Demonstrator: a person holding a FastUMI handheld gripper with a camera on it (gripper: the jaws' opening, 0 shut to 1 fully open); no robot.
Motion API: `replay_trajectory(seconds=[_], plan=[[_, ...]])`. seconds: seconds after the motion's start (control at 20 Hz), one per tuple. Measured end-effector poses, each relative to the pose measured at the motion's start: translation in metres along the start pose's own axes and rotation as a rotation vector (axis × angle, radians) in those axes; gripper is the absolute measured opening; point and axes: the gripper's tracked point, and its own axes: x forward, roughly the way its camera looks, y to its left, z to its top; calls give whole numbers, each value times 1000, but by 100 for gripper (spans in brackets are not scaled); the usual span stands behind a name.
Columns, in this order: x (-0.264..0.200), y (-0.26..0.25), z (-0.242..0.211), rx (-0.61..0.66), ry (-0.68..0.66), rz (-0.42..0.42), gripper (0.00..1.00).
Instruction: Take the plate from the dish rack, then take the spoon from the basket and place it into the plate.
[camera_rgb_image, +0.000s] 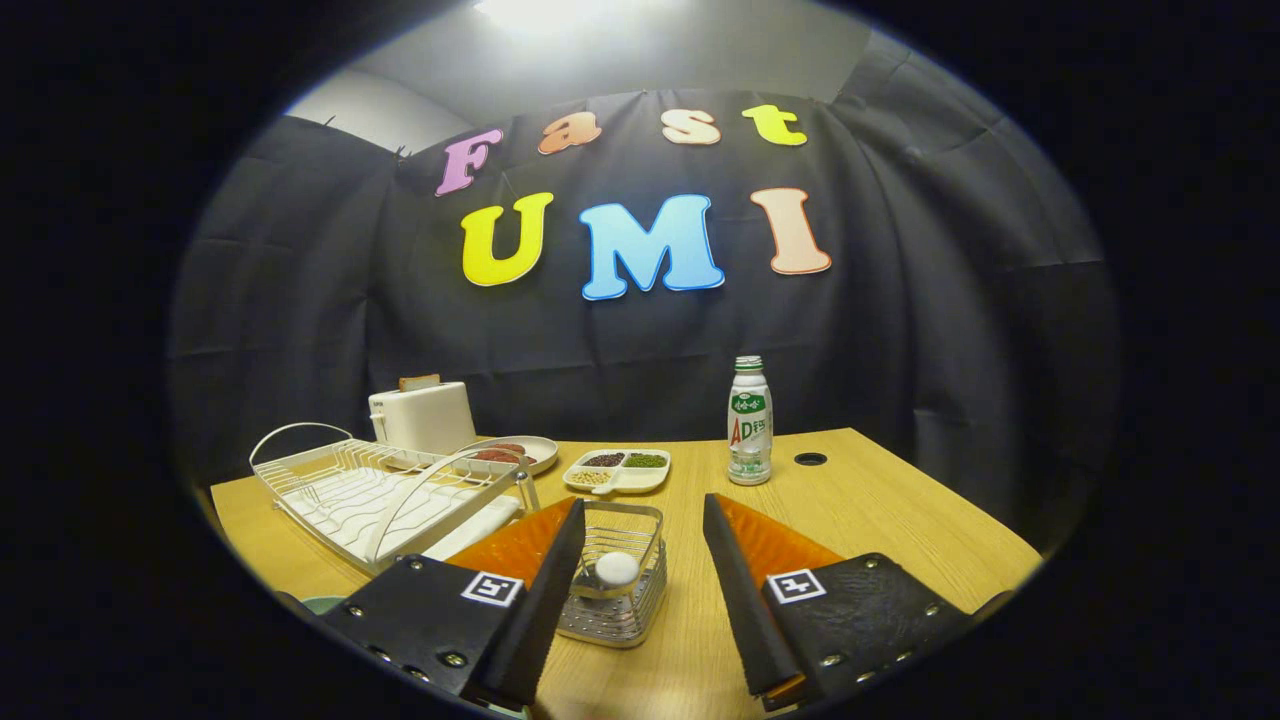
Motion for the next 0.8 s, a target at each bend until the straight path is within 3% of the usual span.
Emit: replay_trajectory(seconds=[0.05,0.15,0.2,0.25,0.45,0.5,0.75,0.8], plan=[[0,-4,2,-15,-10,-25,64],[3,-2,2,-20,-13,-22,32],[5,3,1,-19,-16,-16,31],[3,6,2,-24,-15,-9,23],[-1,5,1,-16,0,-15,23],[2,8,-3,-14,10,-5,14],[-6,11,1,-47,53,8,13],[-2,13,3,-53,62,22,9]])
